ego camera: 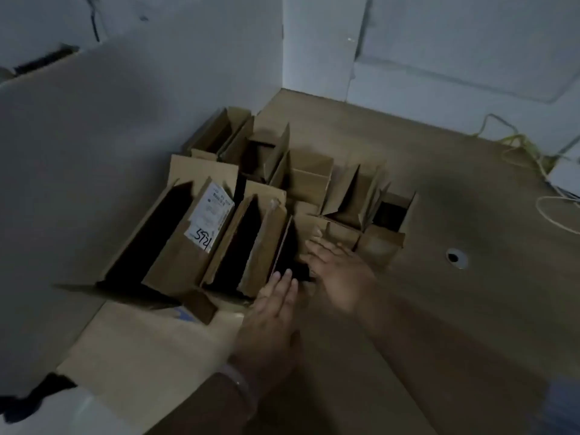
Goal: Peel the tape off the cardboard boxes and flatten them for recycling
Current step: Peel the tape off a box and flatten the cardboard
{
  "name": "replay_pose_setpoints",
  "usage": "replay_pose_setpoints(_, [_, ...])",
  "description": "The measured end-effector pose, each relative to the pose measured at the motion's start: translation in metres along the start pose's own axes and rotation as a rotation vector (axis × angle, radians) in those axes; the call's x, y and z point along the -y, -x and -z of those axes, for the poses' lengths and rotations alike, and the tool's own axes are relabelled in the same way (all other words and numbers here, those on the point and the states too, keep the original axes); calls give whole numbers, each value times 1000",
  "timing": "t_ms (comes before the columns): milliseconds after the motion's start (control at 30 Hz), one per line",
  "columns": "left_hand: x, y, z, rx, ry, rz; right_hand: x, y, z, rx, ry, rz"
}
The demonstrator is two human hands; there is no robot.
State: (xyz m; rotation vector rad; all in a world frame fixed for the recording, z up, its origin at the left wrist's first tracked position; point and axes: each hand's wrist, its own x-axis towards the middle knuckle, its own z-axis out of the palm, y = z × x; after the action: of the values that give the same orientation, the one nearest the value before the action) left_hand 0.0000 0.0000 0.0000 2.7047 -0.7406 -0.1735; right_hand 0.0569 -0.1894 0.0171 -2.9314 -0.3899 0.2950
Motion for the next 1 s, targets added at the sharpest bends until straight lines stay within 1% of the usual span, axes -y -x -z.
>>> replay_pose_setpoints(33, [0,1,-2,6,-8,18,-3,-1,-2,13,66,43])
replay_pose_setpoints(100, [2,2,-9,17,-12,53,-12,1,-8,4,102,99])
replay_pose_setpoints(200, [1,3,-16,9,-24,70,-21,8,-16,-29,74,132])
replay_pose_setpoints(267, [0,3,-19,-10,-24,74,-24,16,-19,-5,71,134])
replay_pose_setpoints(333, [-3,1,-26,-13,33,71,-25,26,-25,6,33,93])
replay_pose_setpoints(433, [-10,-2,-36,9,148,20,-22,46,-32,-25,-85,21])
replay_pose_setpoints(567, [-18,-4,-46,10,262,3,-18,80,-36,-100,-185,0])
replay_pose_setpoints(667, [-22,-8,-53,60,456,12,-9,103,-36,-89,-340,-39])
replay_pose_setpoints(700, [-23,-9,-55,75,513,17,-7,111,-36,-73,-356,-47])
replay_pose_setpoints(733, [-25,-10,-58,82,528,24,-6,119,-37,-111,-349,-45])
replay_pose_setpoints(767, [-26,-10,-61,86,515,34,-7,130,-38,-205,-349,-47])
replay_pose_setpoints(800, [-26,-10,-63,88,510,49,-9,142,-40,-350,-361,-65])
replay_pose_setpoints(833, [-27,-11,-64,94,529,68,-11,154,-42,-518,-374,-106])
replay_pose_setpoints(867, [-28,-12,-66,106,563,87,-13,166,-45,-660,-385,-194])
replay_pose_setpoints(900, [-29,-15,-67,122,609,105,-17,175,-51,-759,-396,-332])
replay_pose_setpoints(933, [-30,-18,-69,139,666,125,-23,181,-57,-799,-456,-511])
replay_pose_setpoints(967, [-32,-20,-71,150,727,152,-28,184,-63,-767,-581,-712])
replay_pose_setpoints(1000, [-33,-22,-73,154,778,190,-33,183,-67,-640,-754,-898])
